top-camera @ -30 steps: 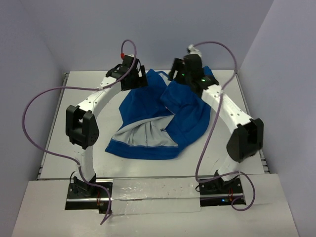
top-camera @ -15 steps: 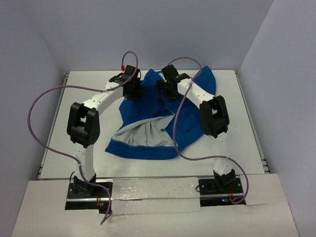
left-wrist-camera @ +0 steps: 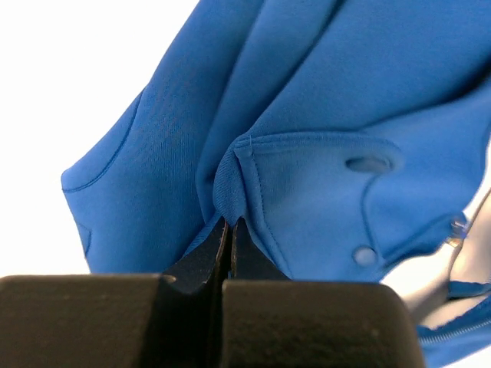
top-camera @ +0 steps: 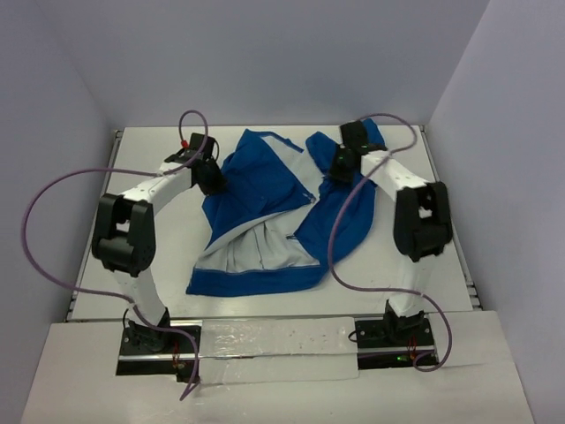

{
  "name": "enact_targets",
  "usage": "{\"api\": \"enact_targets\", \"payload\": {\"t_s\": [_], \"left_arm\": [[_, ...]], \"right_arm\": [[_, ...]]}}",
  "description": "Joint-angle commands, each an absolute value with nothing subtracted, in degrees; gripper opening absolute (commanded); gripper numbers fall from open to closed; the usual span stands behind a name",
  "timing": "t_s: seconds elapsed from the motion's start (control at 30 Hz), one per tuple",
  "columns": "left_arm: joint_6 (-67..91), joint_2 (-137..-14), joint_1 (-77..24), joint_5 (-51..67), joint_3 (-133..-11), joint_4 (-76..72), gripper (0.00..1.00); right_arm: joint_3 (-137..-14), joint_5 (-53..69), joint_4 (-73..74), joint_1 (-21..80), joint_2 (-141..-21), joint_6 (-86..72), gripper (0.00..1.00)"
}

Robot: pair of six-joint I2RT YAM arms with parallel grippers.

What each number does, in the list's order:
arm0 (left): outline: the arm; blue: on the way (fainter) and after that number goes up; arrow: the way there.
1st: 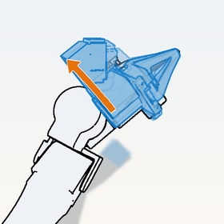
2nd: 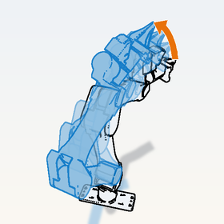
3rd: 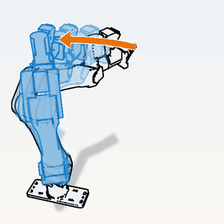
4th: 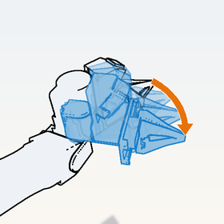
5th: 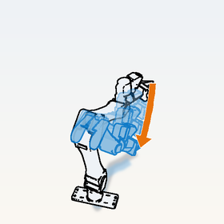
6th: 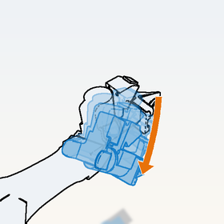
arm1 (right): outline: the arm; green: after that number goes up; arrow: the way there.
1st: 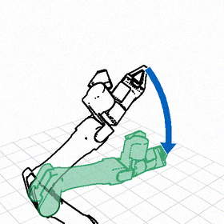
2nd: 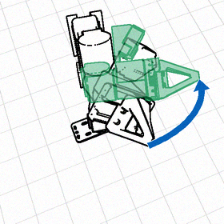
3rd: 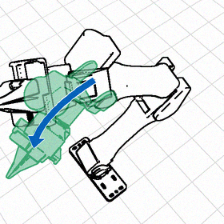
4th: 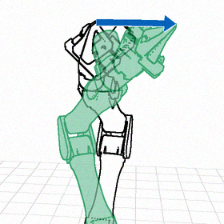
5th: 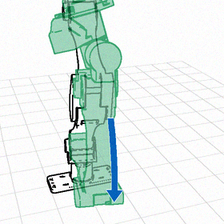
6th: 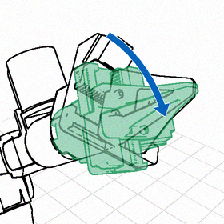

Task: Zip up the jacket

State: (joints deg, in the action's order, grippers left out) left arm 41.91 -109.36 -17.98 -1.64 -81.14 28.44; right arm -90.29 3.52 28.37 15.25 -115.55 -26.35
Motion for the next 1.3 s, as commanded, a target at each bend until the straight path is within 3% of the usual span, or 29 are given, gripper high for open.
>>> {"api": "enact_targets", "payload": {"t_s": [0.0, 0.23, 0.43, 0.57, 0.6, 0.67, 0.8, 0.97, 1.07, 1.27], "left_arm": [[45.81, -97.91, -16.44, -2.99, -74.14, 28.86, 0.0], [49.88, -88.51, -16.44, -7.42, -62.98, 30.93, 0.0], [51.84, -87.8, -16.52, -6.42, -59.42, 30.23, 0.0], [51.88, -86.54, -16.61, -6.74, -58.91, 29.89, 0.0], [51.86, -86.49, -16.61, -6.77, -58.89, 29.88, 0.0], [51.6, -86.74, -16.61, -7.29, -59.23, 30.49, 0.0], [51.42, -86.84, -16.69, -6.8, -59.33, 30.26, 0.0], [51.45, -86.2, -16.7, -7.2, -59.18, 30.25, 0.0], [51.11, -85.78, -16.7, -7.47, -59.1, 30.45, 0.0], [50.87, -85.78, -16.68, -6.96, -58.8, 30.23, 0.0]], "right_arm": [[-78.93, -1.65, 19.16, 8.59, -95.64, -33.27, 0.0], [-64.7, -11.92, 15.88, 3.66, -81.4, -37.51, 0.0], [-66.26, -13.14, 18.55, 1.69, -89.26, -39.7, 0.03], [-67.69, -5.45, 13.79, 4.38, -86.0, -34.27, 0.73], [-67.82, -6.31, 13.05, 4.65, -84.49, -34.02, 0.75], [-71.41, -8.5, 13.7, 9.08, -81.34, -31.59, 0.92], [-80.26, -9.02, 17.72, 17.05, -83.48, -28.96, 0.94], [-79.64, -8.58, 16.61, 23.04, -87.05, -30.03, 0.93], [-77.79, -2.48, 14.63, 24.17, -89.99, -31.76, 0.86], [-72.73, 9.31, 11.48, 24.08, -99.62, -38.41, 0.62]]}}
